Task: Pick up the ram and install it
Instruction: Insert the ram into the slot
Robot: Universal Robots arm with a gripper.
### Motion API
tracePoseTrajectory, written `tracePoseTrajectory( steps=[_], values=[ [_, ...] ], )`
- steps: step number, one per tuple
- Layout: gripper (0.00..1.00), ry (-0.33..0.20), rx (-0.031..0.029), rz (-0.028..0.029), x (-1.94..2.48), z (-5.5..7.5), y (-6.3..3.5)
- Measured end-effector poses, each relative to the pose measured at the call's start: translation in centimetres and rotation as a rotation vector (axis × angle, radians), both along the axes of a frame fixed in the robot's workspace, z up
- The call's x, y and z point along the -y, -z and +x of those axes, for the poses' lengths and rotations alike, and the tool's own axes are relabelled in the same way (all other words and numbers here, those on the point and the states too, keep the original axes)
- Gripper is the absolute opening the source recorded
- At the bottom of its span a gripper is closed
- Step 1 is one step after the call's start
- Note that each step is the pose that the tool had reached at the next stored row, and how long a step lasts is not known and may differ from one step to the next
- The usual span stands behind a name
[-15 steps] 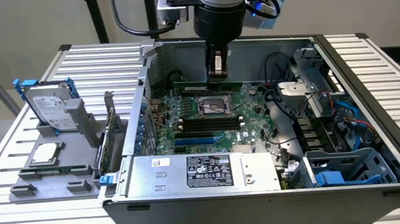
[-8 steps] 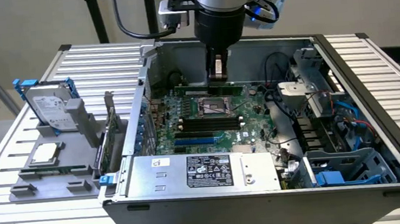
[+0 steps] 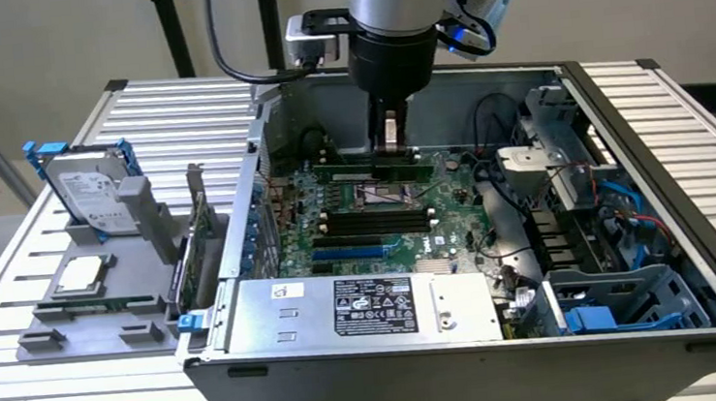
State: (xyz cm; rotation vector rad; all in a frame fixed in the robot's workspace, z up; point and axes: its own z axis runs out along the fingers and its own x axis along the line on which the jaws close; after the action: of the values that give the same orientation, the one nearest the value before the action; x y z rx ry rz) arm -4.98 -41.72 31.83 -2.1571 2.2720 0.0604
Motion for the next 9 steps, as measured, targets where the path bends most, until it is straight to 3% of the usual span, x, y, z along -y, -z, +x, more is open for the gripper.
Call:
tracePoseTrajectory(
  steps=[9],
  values=[
    [0.13,-0.002,0.0,-0.0026,-0.01,0.0,1.64]
  ],
)
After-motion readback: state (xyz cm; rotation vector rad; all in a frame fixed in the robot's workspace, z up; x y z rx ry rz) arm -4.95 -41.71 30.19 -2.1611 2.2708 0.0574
